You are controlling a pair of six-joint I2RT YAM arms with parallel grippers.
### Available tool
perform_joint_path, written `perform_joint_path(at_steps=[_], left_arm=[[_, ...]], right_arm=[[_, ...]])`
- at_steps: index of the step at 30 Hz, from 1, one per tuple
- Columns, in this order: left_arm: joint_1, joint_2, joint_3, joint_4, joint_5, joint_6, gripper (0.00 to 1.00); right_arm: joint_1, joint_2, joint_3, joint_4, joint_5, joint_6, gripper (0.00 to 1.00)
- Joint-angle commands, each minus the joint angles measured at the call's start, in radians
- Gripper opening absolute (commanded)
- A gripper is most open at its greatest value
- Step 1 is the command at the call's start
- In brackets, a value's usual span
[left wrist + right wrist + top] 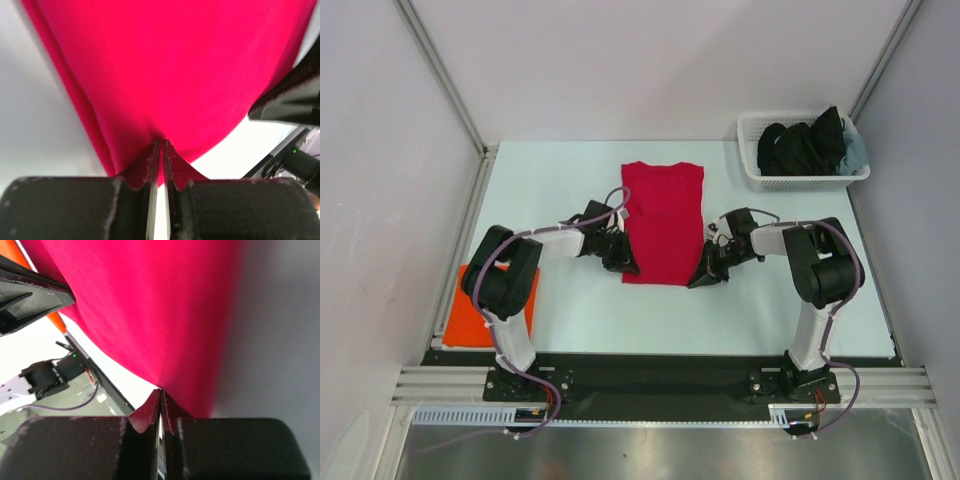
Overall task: Fold and stack the t-shirts
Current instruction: Fold the tshirt
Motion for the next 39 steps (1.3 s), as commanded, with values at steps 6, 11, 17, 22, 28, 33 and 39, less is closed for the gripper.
perform_joint_path(at_steps=[6, 11, 17, 22, 28, 33, 39], left_arm=[[0.009, -0.217, -0.178, -0.104, -0.120, 0.140, 0.19], [-0.009, -0.391, -0.111, -0.152, -0.086, 0.093, 0.32], [-0.040, -0.257, -0.129, 0.090, 0.049, -0.090, 0.32], [-0.028, -0.160, -0.181, 0.239, 0.046, -0.165, 0.31], [-0.020, -0.121, -0.201, 0.254, 0.006, -0.155, 0.29], [-0.003, -0.193, -0.231, 0.090, -0.071, -0.015, 0.29], [-0.064, -0.420, -0.201, -0.030, -0.089, -0.039, 0.36]], right_arm=[[-0.106, -0.162, -0.118, -0.145, 0.109, -0.138, 0.08], [-0.062, -0.331, -0.054, -0.198, 0.097, -0.091, 0.11], [0.027, -0.189, 0.044, 0.004, 0.049, 0.074, 0.12], [0.023, -0.029, 0.081, 0.123, 0.024, 0.138, 0.23], [-0.052, -0.013, -0.032, 0.112, 0.035, 0.063, 0.22], [-0.166, -0.085, -0.141, 0.010, 0.061, -0.082, 0.21], [-0.143, -0.340, -0.092, -0.214, 0.133, -0.144, 0.21]])
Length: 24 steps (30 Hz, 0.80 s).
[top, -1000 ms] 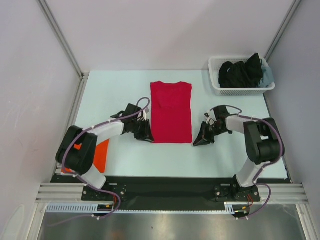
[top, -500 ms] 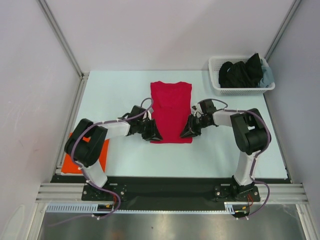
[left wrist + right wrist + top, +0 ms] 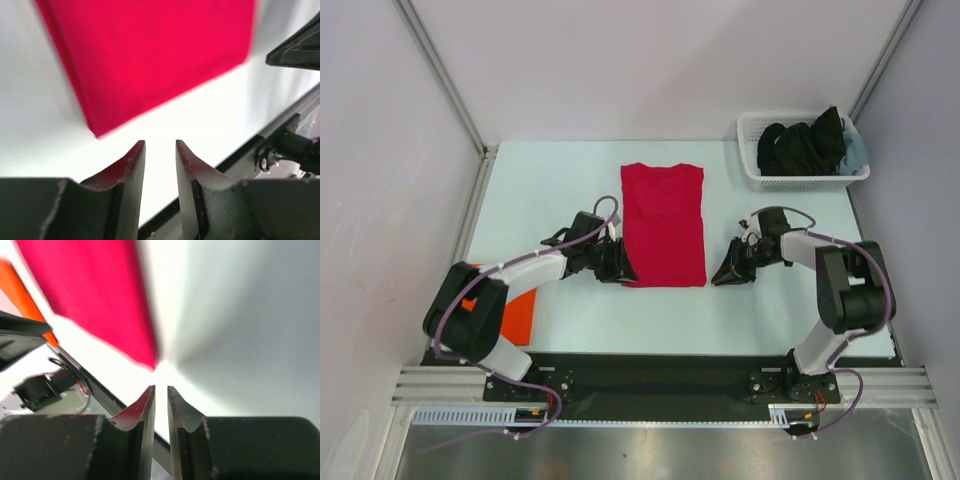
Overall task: Fold and stack the t-shirts
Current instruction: Fold the tshirt
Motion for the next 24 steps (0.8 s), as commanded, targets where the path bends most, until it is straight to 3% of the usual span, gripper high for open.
perform_joint_path(at_steps=[1, 5, 12, 18, 22, 24], left_arm=[[-0.034, -0.130, 0.030, -0.062, -0.045, 0.005, 0.36], [-0.051, -0.073, 0.032, 0.025, -0.008, -0.075, 0.39], [-0.036, 0.107, 0.070, 0.091, 0.015, -0.078, 0.37], [0.003, 0.132, -0.003, 0.096, 0.001, -0.038, 0.36], [0.029, 0.057, -0.086, 0.082, -0.014, -0.026, 0.35], [0.026, -0.064, -0.130, 0.067, -0.022, -0.038, 0.38]], right_arm=[[0.049, -0.163, 0.054, -0.146, 0.072, -0.053, 0.21], [0.211, -0.154, 0.102, -0.002, 0.047, 0.108, 0.21], [0.391, 0.129, 0.243, 0.204, 0.008, 0.284, 0.21], [0.346, 0.208, 0.174, 0.246, -0.004, 0.250, 0.22], [0.232, 0.119, 0.076, 0.123, 0.028, 0.129, 0.22], [0.205, 0.017, 0.059, 0.030, 0.071, 0.025, 0.25]])
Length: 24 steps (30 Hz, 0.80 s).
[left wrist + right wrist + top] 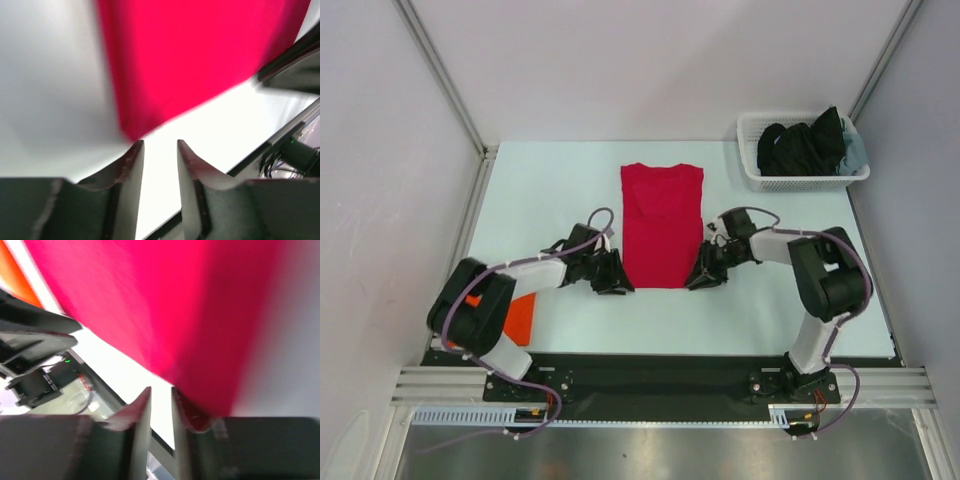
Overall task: Fold and stack the t-shirts
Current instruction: Fold the tshirt
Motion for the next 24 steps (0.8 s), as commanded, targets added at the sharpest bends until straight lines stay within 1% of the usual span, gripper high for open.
perform_joint_path(at_steps=[1, 2, 3, 4, 5, 6, 7, 8, 9, 10, 11, 12, 13, 14, 15, 16, 17, 18, 19, 21, 23, 24], left_arm=[[0.010, -0.168, -0.076, -0.047, -0.049, 0.005, 0.40], [0.012, -0.258, -0.086, -0.059, -0.056, -0.007, 0.41], [0.010, -0.300, -0.109, -0.079, -0.063, -0.021, 0.44], [0.010, -0.340, -0.120, -0.085, -0.069, -0.039, 0.51], [0.010, -0.383, -0.134, -0.090, -0.079, -0.093, 0.57], [0.010, -0.452, -0.172, -0.075, -0.087, -0.131, 0.62], [0.010, -0.486, -0.195, -0.053, -0.092, -0.174, 0.69], [0.010, -0.512, -0.223, -0.020, -0.090, -0.276, 0.70], [0.010, -0.552, -0.279, 0.069, -0.093, -0.330, 0.70], [0.008, -0.563, -0.307, 0.103, -0.102, -0.442, 0.70], [0.008, -0.571, -0.335, 0.164, -0.113, -0.494, 0.69], [0.007, -0.575, -0.379, 0.240, -0.135, -0.541, 0.66], [0.005, -0.574, -0.393, 0.270, -0.147, -0.580, 0.62], [0.002, -0.568, -0.399, 0.281, -0.161, -0.634, 0.60], [-0.001, -0.562, -0.399, 0.283, -0.194, -0.651, 0.60], [-0.011, -0.540, -0.398, 0.295, -0.213, -0.664, 0.57], [-0.019, -0.526, -0.396, 0.301, -0.230, -0.682, 0.55], [-0.027, -0.511, -0.398, 0.319, -0.253, -0.693, 0.54], [-0.030, -0.471, -0.404, 0.336, -0.254, -0.725, 0.54], [-0.033, -0.428, -0.430, 0.400, -0.248, -0.763, 0.53], [-0.039, -0.381, -0.438, 0.411, -0.247, -0.812, 0.53], [-0.044, -0.371, -0.439, 0.421, -0.250, -0.820, 0.54]], right_arm=[[-0.066, -0.165, -0.030, -0.224, 0.145, -0.192, 0.30], [-0.073, -0.249, -0.039, -0.265, 0.175, -0.214, 0.32], [-0.077, -0.291, -0.050, -0.294, 0.217, -0.226, 0.39], [-0.085, -0.332, -0.064, -0.322, 0.236, -0.217, 0.45], [-0.091, -0.379, -0.084, -0.322, 0.261, -0.193, 0.51], [-0.093, -0.454, -0.132, -0.286, 0.285, -0.107, 0.60], [-0.091, -0.496, -0.172, -0.244, 0.290, -0.046, 0.64], [-0.083, -0.535, -0.217, -0.185, 0.301, 0.044, 0.69], [-0.074, -0.608, -0.319, -0.055, 0.346, 0.133, 0.75], [-0.065, -0.640, -0.370, 0.016, 0.374, 0.330, 0.76], [-0.053, -0.670, -0.418, 0.084, 0.406, 0.422, 0.77], [-0.018, -0.702, -0.470, 0.148, 0.448, 0.508, 0.80], [0.010, -0.742, -0.528, 0.223, 0.557, 0.595, 0.85], [0.036, -0.754, -0.544, 0.264, 0.608, 0.684, 0.86], [0.055, -0.756, -0.546, 0.266, 0.648, 0.712, 0.86], [0.082, -0.739, -0.540, 0.252, 0.702, 0.722, 0.84], [0.093, -0.730, -0.526, 0.249, 0.724, 0.746, 0.84], [0.104, -0.721, -0.524, 0.256, 0.759, 0.761, 0.79], [0.121, -0.696, -0.524, 0.267, 0.759, 0.774, 0.76], [0.134, -0.668, -0.520, 0.282, 0.796, 0.818, 0.72], [0.150, -0.648, -0.519, 0.255, 0.819, 0.850, 0.66], [0.153, -0.645, -0.529, 0.265, 0.842, 0.878, 0.60]])
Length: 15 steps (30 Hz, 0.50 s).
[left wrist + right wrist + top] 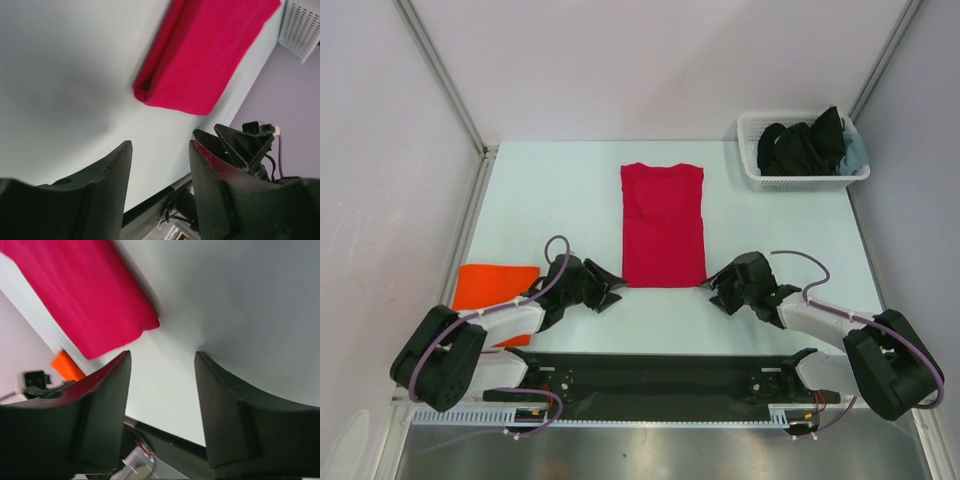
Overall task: Fold and stack the t-shirts
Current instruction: Fold the tshirt
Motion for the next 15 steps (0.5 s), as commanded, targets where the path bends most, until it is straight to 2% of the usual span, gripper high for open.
perform_joint_path(at_steps=[1, 4, 10, 15], left_arm=[[-0.019, 0.048, -0.018, 0.087, -0.048, -0.115, 0.56], [-0.024, 0.082, -0.002, 0.032, -0.073, -0.130, 0.56], [-0.025, 0.172, 0.010, 0.042, -0.094, -0.157, 0.52], [-0.024, 0.214, 0.011, 0.064, -0.107, -0.189, 0.49]], right_arm=[[0.016, 0.021, 0.005, 0.067, 0.135, 0.135, 0.56], [0.000, 0.090, 0.022, 0.082, 0.115, 0.106, 0.54], [-0.007, 0.203, 0.054, 0.119, 0.089, 0.102, 0.46], [-0.004, 0.222, 0.069, 0.081, 0.097, 0.117, 0.41]])
